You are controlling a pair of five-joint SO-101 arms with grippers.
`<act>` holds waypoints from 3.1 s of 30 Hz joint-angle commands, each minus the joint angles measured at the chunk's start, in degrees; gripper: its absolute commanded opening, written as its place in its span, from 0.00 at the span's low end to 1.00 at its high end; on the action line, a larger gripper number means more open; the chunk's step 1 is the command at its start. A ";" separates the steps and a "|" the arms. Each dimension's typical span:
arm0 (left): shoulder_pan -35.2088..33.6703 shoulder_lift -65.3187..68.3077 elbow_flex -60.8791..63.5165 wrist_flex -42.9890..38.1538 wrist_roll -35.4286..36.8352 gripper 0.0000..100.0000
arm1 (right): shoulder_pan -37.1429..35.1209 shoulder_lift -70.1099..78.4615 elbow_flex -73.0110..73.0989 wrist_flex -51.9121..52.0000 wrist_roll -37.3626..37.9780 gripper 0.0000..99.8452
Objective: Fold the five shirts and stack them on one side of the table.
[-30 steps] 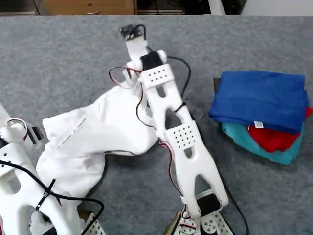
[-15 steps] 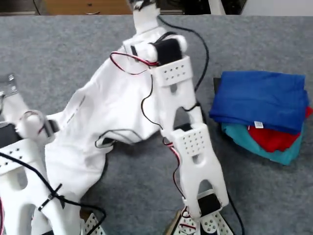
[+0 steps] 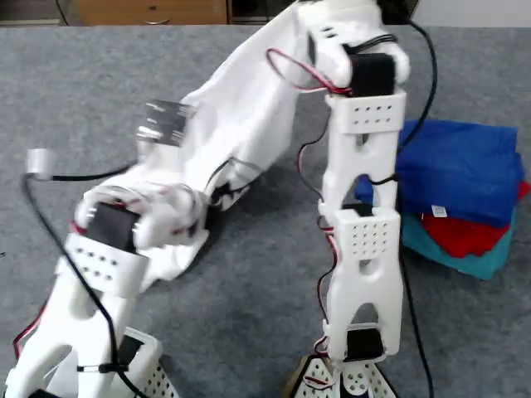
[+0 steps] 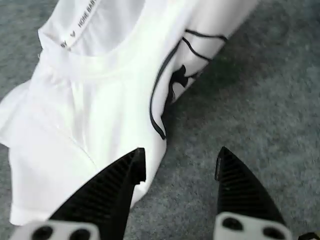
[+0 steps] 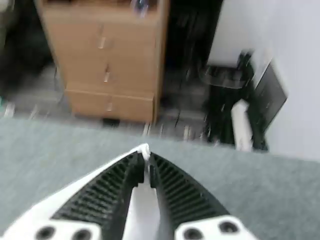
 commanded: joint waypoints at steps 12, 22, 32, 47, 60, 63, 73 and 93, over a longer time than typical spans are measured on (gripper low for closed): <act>-15.56 24.48 15.56 -35.69 0.62 0.19 | 2.15 12.97 -2.42 -23.38 0.00 0.00; -28.31 51.21 -13.19 -39.12 4.31 0.02 | 3.12 9.10 -2.51 -17.23 0.00 0.00; -30.68 54.37 -33.58 -39.56 11.96 0.02 | -0.13 2.15 -2.42 -5.10 0.53 0.00; -31.65 57.63 -65.49 -3.60 28.13 0.24 | -4.18 -3.56 -2.42 4.48 5.80 0.00; -7.74 48.40 -51.96 13.45 0.35 0.17 | -4.18 -2.33 -2.42 4.13 7.74 0.00; -7.65 48.04 -40.79 5.63 0.44 0.17 | -4.00 -2.33 -2.42 4.04 7.74 0.00; -9.23 48.40 -16.18 -23.47 0.62 0.24 | -4.00 -2.33 -2.42 4.04 7.82 0.00; -13.63 47.87 -8.18 -41.32 7.65 0.02 | -4.00 -2.51 -2.42 4.40 7.82 0.00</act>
